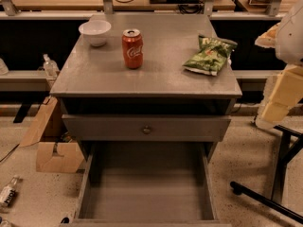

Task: Place coke can into middle drawer

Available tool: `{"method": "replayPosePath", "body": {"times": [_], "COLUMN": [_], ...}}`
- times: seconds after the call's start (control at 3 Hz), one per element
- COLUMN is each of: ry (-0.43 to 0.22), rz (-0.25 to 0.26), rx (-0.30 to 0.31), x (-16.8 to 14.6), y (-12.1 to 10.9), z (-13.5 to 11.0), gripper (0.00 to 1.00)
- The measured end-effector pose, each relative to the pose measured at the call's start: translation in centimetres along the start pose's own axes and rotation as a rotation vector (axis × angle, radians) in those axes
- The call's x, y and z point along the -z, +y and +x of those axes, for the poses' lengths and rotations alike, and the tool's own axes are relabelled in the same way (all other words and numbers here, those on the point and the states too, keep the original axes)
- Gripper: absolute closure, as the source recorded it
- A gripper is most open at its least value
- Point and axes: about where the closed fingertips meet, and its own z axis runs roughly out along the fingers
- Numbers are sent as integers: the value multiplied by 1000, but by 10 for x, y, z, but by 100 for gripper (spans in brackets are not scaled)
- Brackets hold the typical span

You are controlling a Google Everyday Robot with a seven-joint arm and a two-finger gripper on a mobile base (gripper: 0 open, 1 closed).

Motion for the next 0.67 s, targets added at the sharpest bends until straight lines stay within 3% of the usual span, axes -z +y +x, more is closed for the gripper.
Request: {"method": "replayPosePath", "body": {"times": [0.33, 0.67], "ry": [-7, -150], "rz": [3, 53], "rx": [0, -5], "x": [-1, -20], "y": [-2, -34], "z": [-1, -25], "gripper": [0, 0]}}
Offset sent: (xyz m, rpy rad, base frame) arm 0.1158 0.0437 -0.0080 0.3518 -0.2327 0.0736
